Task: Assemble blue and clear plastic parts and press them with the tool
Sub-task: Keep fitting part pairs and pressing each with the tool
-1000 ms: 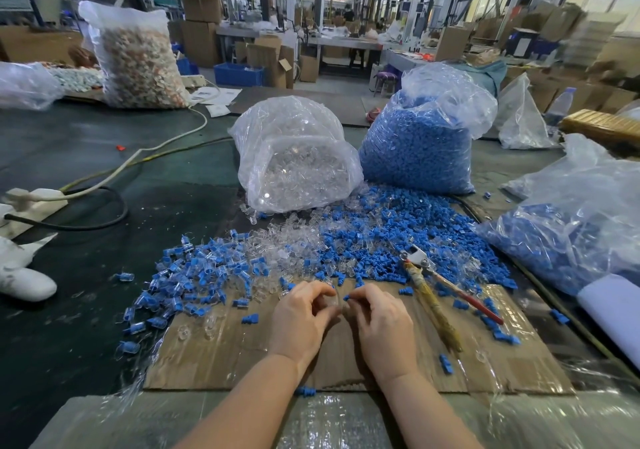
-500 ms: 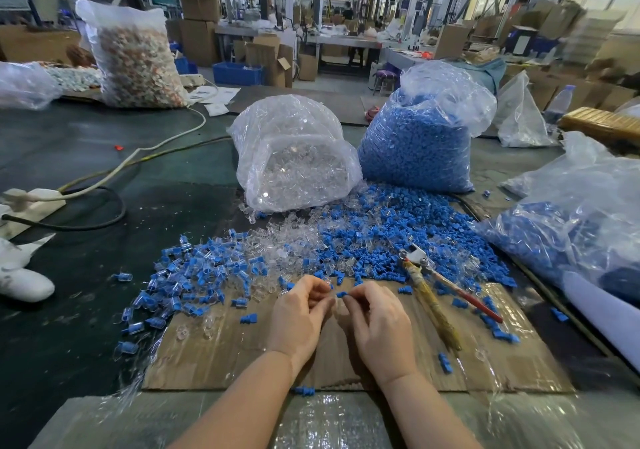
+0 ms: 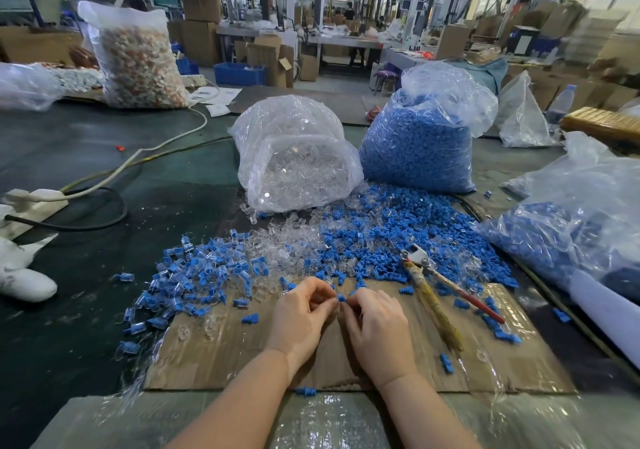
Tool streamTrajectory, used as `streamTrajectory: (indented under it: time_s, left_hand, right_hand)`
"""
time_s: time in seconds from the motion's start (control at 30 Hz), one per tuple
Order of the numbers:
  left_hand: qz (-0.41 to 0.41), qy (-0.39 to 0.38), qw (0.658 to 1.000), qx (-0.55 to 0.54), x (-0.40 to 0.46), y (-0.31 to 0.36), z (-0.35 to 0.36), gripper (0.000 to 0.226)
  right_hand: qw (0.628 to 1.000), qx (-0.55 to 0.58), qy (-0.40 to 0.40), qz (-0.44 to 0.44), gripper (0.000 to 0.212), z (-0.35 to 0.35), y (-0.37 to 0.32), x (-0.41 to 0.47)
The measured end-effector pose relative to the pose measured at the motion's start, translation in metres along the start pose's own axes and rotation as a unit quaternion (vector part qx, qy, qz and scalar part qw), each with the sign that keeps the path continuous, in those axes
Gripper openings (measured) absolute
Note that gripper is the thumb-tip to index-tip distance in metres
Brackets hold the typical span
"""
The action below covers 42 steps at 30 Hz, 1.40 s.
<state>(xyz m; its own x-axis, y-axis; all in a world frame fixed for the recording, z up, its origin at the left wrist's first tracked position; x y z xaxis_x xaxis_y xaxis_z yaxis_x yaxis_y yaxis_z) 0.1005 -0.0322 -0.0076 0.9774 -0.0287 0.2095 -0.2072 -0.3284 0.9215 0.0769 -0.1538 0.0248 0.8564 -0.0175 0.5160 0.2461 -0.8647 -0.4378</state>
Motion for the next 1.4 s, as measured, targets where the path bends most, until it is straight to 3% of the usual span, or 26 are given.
streamTrajectory:
  time_s: [0.67,0.93,1.13,1.27,1.4]
  left_hand:
    - [0.006,0.004,1.000,0.020,-0.001,0.001,-0.001,0.012]
    - [-0.004,0.014,1.000,0.026,0.002,0.002,-0.003,0.013]
    - [-0.033,0.020,0.999,-0.009,0.004,0.001,-0.006,0.011]
    - [-0.058,0.019,0.997,-0.050,0.006,0.001,-0.006,0.010]
    - [-0.082,0.011,0.994,-0.073,0.010,-0.001,-0.005,0.007]
  right_hand:
    - [0.998,0.045,-0.007,-0.033,0.014,-0.002,-0.003,-0.001]
    - [0.999,0.040,-0.014,-0.028,0.023,-0.001,-0.002,0.001]
    - [0.993,-0.072,0.025,0.091,0.033,-0.022,0.036,0.011]
    - [0.922,-0.257,-0.085,0.278,0.062,-0.032,0.096,0.015]
    - [0.877,-0.267,-0.185,0.353,0.077,-0.030,0.129,0.010]
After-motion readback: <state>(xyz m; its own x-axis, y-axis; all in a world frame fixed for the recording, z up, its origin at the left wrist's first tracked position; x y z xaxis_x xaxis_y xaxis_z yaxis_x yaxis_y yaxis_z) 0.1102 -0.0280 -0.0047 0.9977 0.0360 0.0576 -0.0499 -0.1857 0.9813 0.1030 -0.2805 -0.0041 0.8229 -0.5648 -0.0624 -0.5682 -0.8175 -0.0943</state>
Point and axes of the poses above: each hand's wrist, its own x-axis towards the middle knuckle, its own z-axis out of the palm, y = z × x, the point moved 8 cm from there along x, towards the middle knuckle, and after that the axes turned 7 degrees about z, right-handed, at the moved point
